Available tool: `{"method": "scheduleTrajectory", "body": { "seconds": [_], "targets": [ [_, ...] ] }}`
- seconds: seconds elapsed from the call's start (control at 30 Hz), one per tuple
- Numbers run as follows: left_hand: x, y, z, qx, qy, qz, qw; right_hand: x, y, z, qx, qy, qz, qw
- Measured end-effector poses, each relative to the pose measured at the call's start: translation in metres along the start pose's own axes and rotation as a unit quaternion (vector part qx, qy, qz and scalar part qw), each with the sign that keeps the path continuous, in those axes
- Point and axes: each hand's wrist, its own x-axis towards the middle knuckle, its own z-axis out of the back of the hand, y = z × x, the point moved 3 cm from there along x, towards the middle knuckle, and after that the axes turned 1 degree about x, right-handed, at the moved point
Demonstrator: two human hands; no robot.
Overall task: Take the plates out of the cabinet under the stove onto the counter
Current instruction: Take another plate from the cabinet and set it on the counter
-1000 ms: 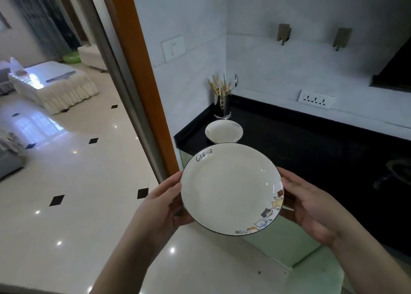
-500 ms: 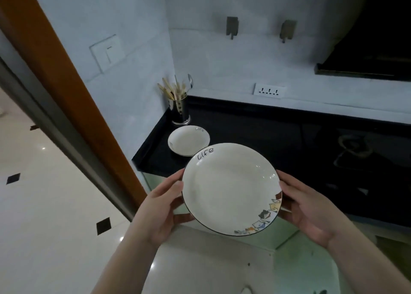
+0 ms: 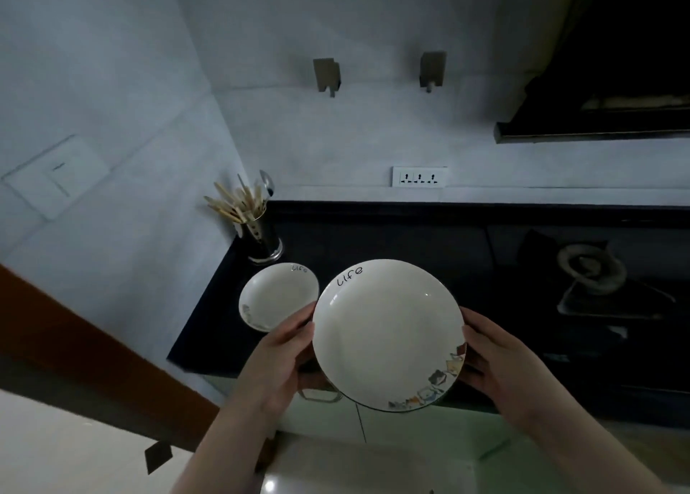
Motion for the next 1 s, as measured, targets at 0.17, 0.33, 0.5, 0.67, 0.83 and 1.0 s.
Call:
{"method": "scheduleTrajectory", "body": {
  "seconds": [0.17,0.33,0.5,0.67,0.83,1.0],
  "targets": [
    [0.042,0.005,-0.007,0.006,-0.005,0.015,1.0,0.043,-0.002,0.012,-0.031,-0.036,-0.013,0.999],
    [0.089,0.01,0.007,0.024,0.018,0.045,0.999,0.077,-0.018,0.011,-0.065,-0.078,-0.021,0.995],
    [0.138,0.02,0.015,0.039,0.057,0.065,0.995,0.11,-0.031,0.007,-0.091,-0.136,-0.038,0.986],
    [0.182,0.033,0.023,0.046,0.09,0.107,0.989,0.136,-0.044,0.008,-0.114,-0.179,-0.064,0.975],
    [0.216,0.047,0.022,0.069,0.089,0.125,0.986,0.157,-0.063,0.017,-0.111,-0.234,-0.092,0.961],
    [0.236,0.061,0.014,0.101,0.059,0.144,0.983,0.175,-0.078,0.033,-0.142,-0.273,-0.126,0.943]
  ]
}}
